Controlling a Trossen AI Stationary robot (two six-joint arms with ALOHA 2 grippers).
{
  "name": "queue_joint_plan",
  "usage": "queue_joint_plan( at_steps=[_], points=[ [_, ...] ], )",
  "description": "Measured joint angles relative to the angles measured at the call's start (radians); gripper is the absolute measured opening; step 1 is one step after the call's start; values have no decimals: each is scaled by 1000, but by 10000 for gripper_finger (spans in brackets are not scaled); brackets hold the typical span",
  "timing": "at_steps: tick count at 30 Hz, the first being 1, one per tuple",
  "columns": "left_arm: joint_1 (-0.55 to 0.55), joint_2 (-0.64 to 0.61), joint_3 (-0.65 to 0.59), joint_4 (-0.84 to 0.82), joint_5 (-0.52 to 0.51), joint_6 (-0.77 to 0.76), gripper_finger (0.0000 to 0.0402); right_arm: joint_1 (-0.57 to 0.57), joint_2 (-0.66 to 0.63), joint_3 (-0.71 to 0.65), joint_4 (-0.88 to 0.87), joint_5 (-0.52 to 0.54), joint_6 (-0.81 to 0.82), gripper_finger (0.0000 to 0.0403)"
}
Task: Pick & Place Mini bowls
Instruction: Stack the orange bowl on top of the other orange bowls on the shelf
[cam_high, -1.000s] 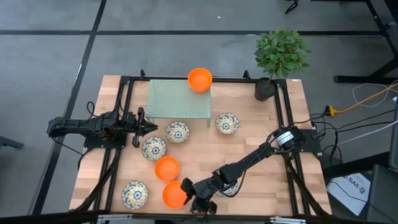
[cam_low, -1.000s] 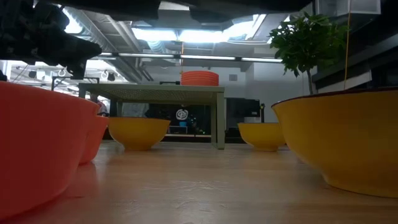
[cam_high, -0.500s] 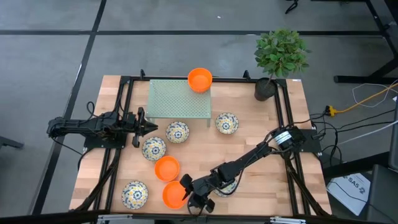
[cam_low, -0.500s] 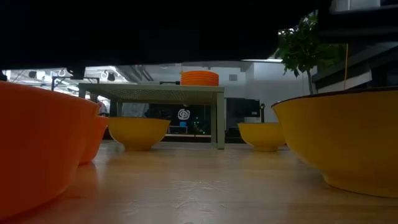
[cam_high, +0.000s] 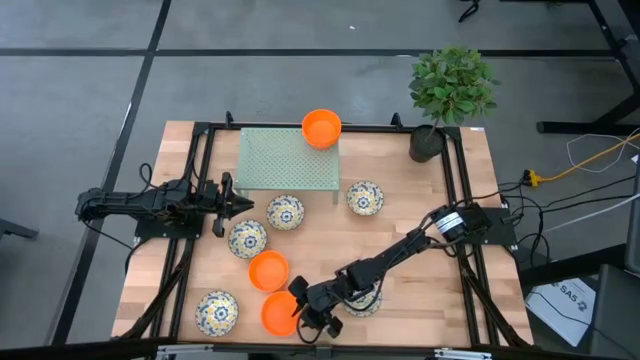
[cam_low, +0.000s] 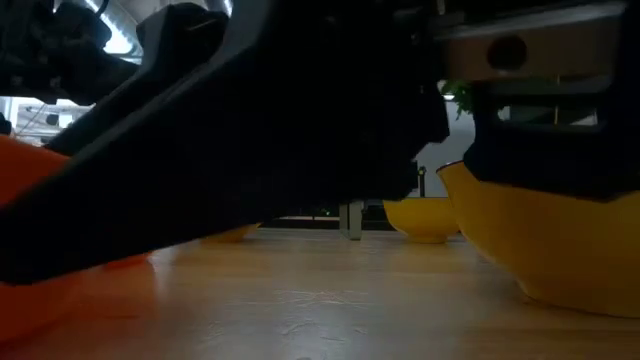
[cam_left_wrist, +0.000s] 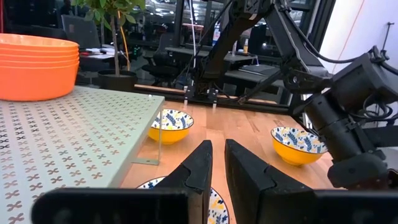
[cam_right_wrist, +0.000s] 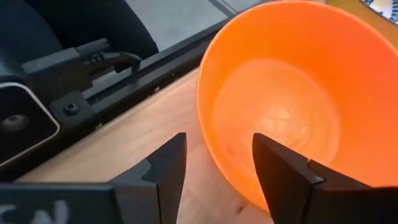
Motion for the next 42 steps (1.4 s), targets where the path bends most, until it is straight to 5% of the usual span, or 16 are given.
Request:
queue_joint_plan(
  at_steps=[19,42],
  points=[
    [0,0,0,0,0,0,38,-2,-2,1,13,-3,-8,9],
    [0,0,0,0,0,0,38,14,-4,34,-73,-54,8,9]
  ],
)
